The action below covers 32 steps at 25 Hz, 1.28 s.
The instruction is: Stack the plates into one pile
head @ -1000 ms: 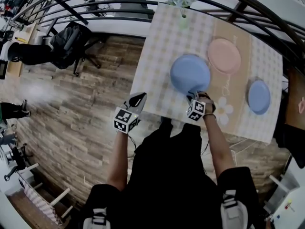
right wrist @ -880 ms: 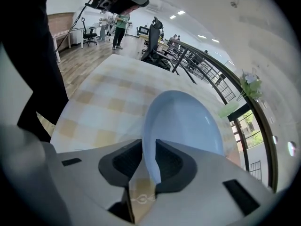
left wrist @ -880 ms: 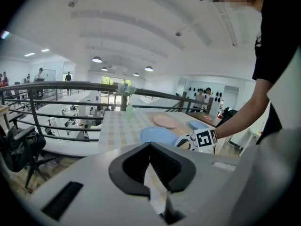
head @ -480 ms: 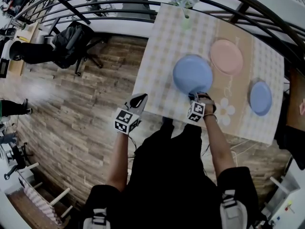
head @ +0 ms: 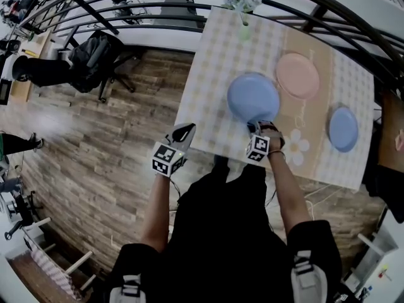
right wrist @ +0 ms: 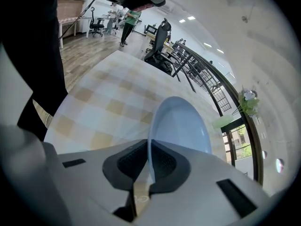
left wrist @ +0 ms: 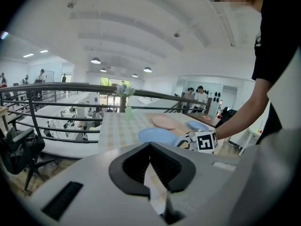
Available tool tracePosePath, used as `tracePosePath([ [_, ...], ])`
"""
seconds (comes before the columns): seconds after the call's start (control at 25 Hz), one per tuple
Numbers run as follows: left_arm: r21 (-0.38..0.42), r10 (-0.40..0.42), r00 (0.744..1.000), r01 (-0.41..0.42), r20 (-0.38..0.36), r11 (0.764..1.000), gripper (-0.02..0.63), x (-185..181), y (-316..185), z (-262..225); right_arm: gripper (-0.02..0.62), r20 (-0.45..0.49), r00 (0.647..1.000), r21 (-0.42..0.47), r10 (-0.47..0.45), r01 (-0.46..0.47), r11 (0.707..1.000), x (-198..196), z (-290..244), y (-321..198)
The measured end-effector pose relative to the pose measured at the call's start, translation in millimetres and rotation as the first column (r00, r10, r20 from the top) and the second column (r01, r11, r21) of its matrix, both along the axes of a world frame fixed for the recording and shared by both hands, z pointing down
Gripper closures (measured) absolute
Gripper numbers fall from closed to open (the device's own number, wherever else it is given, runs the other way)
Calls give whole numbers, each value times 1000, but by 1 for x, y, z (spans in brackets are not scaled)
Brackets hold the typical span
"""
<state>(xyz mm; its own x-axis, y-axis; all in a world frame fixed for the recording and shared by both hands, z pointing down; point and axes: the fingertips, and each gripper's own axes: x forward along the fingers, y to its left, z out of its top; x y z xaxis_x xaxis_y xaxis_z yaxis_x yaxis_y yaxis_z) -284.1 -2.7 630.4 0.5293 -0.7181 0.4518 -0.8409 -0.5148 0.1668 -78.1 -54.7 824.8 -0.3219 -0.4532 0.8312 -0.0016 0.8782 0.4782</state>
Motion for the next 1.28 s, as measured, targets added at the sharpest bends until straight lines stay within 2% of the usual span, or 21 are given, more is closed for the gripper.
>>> tracePosePath([
  [0.8, 28, 12, 1000, -12, -6, 1000, 603, 4, -3, -15, 577, -18, 1000, 70, -5, 6, 998, 9, -32, -19],
  [1.28, 41, 28, 1000, -27, -8, 999, 603, 16, -14, -23, 577, -46, 999, 111, -4, 9, 994, 27, -50, -40],
])
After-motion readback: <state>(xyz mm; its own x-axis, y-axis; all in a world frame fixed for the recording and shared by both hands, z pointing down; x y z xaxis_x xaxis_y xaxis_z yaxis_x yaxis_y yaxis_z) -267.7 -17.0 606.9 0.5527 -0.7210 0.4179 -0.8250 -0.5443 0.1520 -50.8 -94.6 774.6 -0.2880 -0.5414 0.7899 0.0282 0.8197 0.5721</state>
